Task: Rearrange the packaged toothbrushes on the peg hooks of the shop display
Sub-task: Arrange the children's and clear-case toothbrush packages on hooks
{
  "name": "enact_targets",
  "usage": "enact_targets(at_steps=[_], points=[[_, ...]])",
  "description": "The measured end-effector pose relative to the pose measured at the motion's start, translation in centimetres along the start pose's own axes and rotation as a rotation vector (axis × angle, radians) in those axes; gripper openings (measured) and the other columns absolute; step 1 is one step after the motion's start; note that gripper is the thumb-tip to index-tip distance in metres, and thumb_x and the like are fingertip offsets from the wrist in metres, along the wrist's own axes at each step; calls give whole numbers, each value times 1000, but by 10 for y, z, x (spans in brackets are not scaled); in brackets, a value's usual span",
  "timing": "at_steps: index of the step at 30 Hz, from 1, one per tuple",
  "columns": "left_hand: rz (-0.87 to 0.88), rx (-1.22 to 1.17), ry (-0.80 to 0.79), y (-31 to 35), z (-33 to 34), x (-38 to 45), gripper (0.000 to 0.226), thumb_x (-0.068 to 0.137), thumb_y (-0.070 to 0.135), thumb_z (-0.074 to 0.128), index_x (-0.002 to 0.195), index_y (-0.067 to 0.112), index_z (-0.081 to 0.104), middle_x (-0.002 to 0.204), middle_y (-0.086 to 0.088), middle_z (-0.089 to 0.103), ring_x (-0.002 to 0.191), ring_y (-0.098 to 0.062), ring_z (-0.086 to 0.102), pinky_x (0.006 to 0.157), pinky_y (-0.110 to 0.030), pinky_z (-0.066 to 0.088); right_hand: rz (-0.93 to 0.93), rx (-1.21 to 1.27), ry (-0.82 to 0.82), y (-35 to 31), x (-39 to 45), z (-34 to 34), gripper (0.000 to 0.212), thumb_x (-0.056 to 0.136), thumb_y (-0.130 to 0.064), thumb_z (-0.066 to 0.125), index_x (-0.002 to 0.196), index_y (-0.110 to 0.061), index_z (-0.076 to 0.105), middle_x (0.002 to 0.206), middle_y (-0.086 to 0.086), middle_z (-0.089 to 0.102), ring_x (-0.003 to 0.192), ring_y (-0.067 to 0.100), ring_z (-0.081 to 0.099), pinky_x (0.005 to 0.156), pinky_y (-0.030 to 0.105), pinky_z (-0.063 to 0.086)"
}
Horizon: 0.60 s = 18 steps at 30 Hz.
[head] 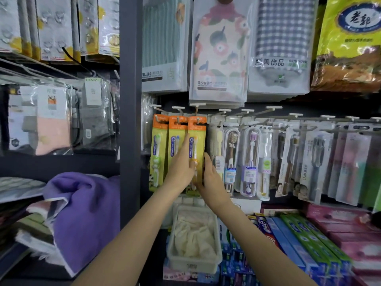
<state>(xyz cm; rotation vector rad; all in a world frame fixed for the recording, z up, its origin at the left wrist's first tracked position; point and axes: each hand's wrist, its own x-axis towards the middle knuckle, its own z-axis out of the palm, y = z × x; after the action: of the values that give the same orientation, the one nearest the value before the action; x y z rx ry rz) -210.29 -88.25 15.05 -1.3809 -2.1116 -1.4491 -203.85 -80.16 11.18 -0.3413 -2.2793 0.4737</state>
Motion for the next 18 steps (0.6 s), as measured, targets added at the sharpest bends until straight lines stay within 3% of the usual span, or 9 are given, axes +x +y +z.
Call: enact_targets(at_steps=[2, 4, 5, 8, 10, 13, 18], points=[[37, -1, 30, -2, -2, -17, 71, 93, 5, 47, 148, 27, 7, 144, -7, 38, 85, 1, 54, 70, -4, 41, -19, -24, 19, 2, -7, 3, 80, 88, 1, 54, 147, -7, 1, 151, 13, 19, 137, 28, 26, 104, 24, 26], [149, 69, 202, -9, -3, -35, 62, 92, 1, 46, 146, 18, 22, 145, -2, 36, 117, -6, 47, 92, -9, 33, -62, -34, 42, 4, -16, 5, 80, 88, 2, 54, 147, -8, 1, 150, 12, 21, 137, 24, 24, 103, 15, 21], [193, 98, 316, -15, -5, -40, 59, 89, -3, 46, 143, 13, 29, 143, -3, 38, 122, -9, 43, 98, -13, 31, -80, -31, 41, 5, -20, 8, 81, 87, 3, 55, 147, -9, 2, 149, 12, 22, 137, 23, 25, 102, 13, 20], [109, 157, 500, -33, -8, -40, 62, 85, -5, 49, 142, 9, 29, 146, -13, 31, 135, -23, 29, 113, -34, 25, -60, -20, -24, 5, -29, 17, 86, 85, -2, 60, 148, -10, 2, 150, 11, 18, 139, 25, 22, 109, 27, 28], [-42, 143, 476, -38, -9, -35, 69, 87, 3, 52, 146, 12, 17, 150, -16, 19, 140, -27, 19, 115, -37, 17, -4, -40, -77, 4, -32, 23, 90, 87, -9, 61, 148, -11, -4, 152, 10, 12, 140, 25, 18, 110, 35, 29], [-233, 100, 383, -42, -9, -27, 81, 89, 16, 58, 148, 12, 3, 153, -15, 10, 140, -28, 14, 113, -39, 16, 35, -82, -90, 2, -32, 31, 94, 86, -10, 62, 147, -12, -9, 151, 9, 12, 136, 27, 25, 106, 34, 34], [-299, 80, 377, -49, -12, -14, 78, 87, 6, 58, 148, 9, 9, 137, -14, 40, 121, -28, 46, 95, -36, 40, 42, -86, -72, 3, -32, 32, 94, 85, -2, 59, 147, -14, -10, 150, 12, 12, 136, 28, 24, 106, 32, 33]])
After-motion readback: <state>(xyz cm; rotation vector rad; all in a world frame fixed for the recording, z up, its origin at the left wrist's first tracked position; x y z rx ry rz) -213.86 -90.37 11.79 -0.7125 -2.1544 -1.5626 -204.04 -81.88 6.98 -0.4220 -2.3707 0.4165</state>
